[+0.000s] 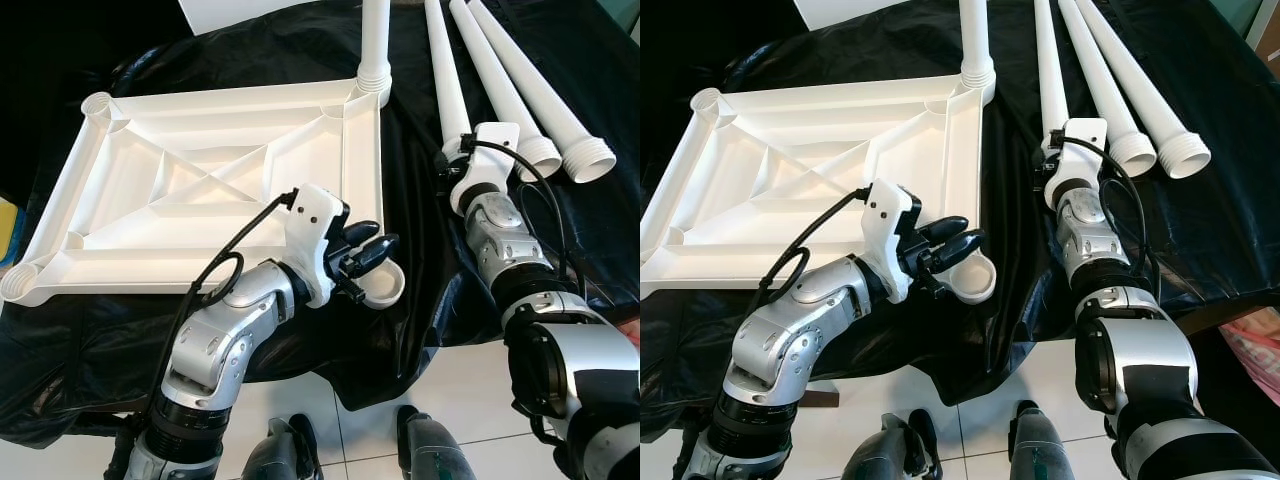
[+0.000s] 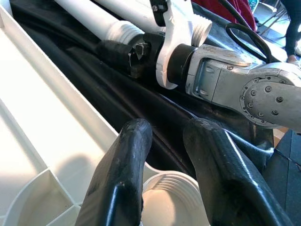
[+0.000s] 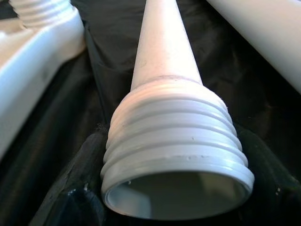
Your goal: Building children table
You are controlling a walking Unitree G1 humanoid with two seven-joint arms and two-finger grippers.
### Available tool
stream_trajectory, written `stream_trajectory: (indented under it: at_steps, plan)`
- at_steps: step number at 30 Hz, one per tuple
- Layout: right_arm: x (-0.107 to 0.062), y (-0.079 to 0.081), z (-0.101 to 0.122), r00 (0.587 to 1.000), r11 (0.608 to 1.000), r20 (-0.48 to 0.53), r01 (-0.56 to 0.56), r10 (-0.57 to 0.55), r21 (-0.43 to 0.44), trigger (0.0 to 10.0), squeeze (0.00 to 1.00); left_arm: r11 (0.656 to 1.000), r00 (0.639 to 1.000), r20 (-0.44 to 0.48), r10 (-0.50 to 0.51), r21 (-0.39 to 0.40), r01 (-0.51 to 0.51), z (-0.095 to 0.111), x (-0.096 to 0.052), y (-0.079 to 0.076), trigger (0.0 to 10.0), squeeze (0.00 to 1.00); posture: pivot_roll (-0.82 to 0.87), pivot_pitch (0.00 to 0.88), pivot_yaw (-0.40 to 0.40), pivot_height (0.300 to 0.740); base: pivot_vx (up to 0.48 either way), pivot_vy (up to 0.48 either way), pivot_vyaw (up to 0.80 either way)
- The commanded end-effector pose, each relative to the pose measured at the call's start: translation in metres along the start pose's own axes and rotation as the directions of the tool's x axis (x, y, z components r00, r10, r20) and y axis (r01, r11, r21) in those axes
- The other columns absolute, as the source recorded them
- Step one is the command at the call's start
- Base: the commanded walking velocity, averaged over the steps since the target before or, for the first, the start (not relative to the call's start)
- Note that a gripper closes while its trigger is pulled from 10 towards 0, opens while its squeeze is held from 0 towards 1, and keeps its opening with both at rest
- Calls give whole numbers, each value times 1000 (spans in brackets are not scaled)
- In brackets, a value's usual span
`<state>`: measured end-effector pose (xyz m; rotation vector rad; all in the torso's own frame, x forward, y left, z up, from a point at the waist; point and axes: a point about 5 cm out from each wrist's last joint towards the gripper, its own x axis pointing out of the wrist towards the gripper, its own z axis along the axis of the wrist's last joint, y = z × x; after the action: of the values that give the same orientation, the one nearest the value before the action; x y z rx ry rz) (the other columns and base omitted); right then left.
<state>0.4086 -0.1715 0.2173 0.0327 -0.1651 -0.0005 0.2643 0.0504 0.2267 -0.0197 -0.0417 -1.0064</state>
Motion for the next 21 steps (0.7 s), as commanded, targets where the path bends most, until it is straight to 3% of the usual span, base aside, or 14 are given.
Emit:
stream_trajectory:
  at_steps: [1,2,3,6,11,15,20,21]
  plan:
    - [-2,7,2,999,999,47,-30,28,41,6078,0,1000,1000,-10,0,-1,0,-2,-1,-2,10000,0,-113,258,126,740,0,0,0]
    - [-2,7,3,998,999,53,-31,29,42,6078,0,1000,1000,-10,2,0,-2,-2,-1,-2,10000,0,-113,258,126,740,0,0,0]
    - [-3,9,5,996,997,80,-53,49,49,10000,0,1000,1000,-4,11,1,-11,-1,-1,-1,10000,0,-117,254,124,740,0,0,0]
    - [-6,13,14,985,994,160,-82,70,69,10000,0,999,999,7,38,-8,-38,1,-1,3,10000,0,-120,252,122,740,0,0,0]
    - [-8,13,19,976,994,203,-89,76,59,10000,0,999,999,12,50,-5,-50,1,-1,5,10000,0,-123,250,119,740,0,0,0]
    - [-28,21,37,925,993,364,-117,112,-10,10000,0,990,991,16,137,-21,-136,4,0,20,10000,0,-137,244,110,740,0,0,0]
    - [-36,24,43,904,991,409,-133,127,-16,10000,0,985,986,9,169,-37,-169,4,1,26,10000,0,-138,243,108,740,0,0,0]
    - [-41,27,53,879,988,454,-152,144,-19,10000,0,980,981,5,194,-46,-193,4,1,31,10000,0,-146,234,108,740,0,0,0]
